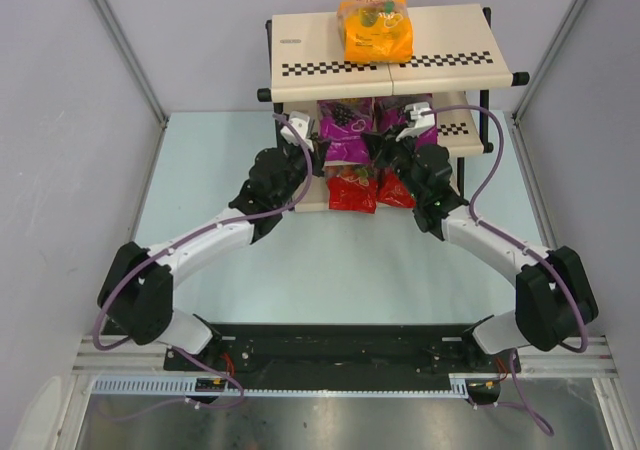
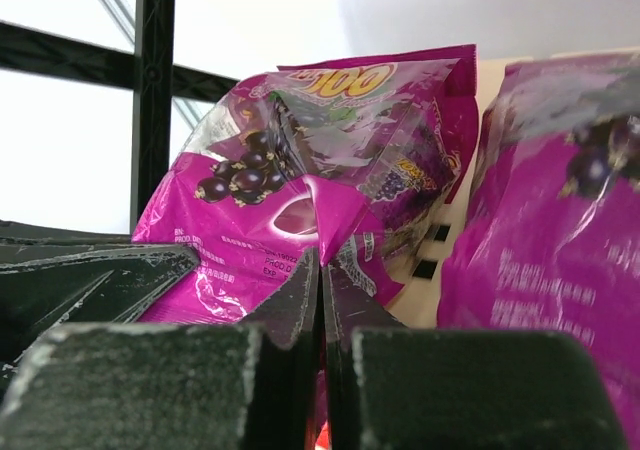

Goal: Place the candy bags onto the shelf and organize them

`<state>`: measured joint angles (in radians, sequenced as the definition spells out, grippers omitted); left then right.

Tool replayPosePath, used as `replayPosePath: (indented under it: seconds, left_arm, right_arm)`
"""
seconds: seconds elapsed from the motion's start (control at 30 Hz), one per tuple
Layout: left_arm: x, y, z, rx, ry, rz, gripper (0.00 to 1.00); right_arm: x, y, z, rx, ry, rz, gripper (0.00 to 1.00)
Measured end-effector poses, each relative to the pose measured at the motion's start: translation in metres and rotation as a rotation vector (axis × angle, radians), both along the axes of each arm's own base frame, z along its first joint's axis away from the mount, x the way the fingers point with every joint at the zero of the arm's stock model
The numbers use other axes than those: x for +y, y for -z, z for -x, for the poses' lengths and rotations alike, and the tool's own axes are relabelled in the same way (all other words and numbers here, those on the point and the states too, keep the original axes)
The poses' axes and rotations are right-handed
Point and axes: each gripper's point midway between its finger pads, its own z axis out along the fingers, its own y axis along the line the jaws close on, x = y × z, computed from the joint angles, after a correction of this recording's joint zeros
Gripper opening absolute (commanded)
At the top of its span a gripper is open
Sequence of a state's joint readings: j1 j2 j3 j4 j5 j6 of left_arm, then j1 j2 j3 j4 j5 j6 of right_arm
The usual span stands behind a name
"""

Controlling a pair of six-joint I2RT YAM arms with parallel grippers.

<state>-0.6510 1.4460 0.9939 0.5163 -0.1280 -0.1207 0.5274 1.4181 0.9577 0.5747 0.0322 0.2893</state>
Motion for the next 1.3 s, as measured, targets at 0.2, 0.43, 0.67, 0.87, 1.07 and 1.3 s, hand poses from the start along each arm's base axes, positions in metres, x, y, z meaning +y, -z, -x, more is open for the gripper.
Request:
replayPosePath:
  seconds: [0.2, 0.43, 0.67, 0.87, 1.07, 1.3]
  left_arm:
    - [-0.005, -0.002, -0.015, -0.006, 0.003, 0.002, 0.0]
    - [-0.007, -0.003, -0.023, -0.015, 0.002, 0.0, 0.0]
    - [0.002, -0.009, -0.029, -0.043, -0.028, -0.005, 0.45]
    - [0.02, -0.021, -0.033, -0.076, -0.086, 0.005, 0.58]
    - [0.031, -0.042, -0.019, -0.116, -0.094, 0.038, 0.59]
    - [0.043, -0.053, 0.002, -0.129, -0.089, 0.08, 0.64]
  right_arm:
    - [-0.005, -0.001, -0.015, -0.001, 0.008, -0.005, 0.0]
    - [-0.007, -0.002, -0.024, -0.001, 0.006, -0.006, 0.0]
    - [-0.014, -0.003, -0.032, 0.0, 0.018, -0.018, 0.33]
    - [-0.023, -0.01, -0.032, -0.005, 0.042, -0.025, 0.48]
    - [-0.031, -0.031, -0.02, -0.032, 0.042, -0.035, 0.52]
    - [-0.051, -0.089, 0.017, -0.144, 0.045, -0.098, 0.52]
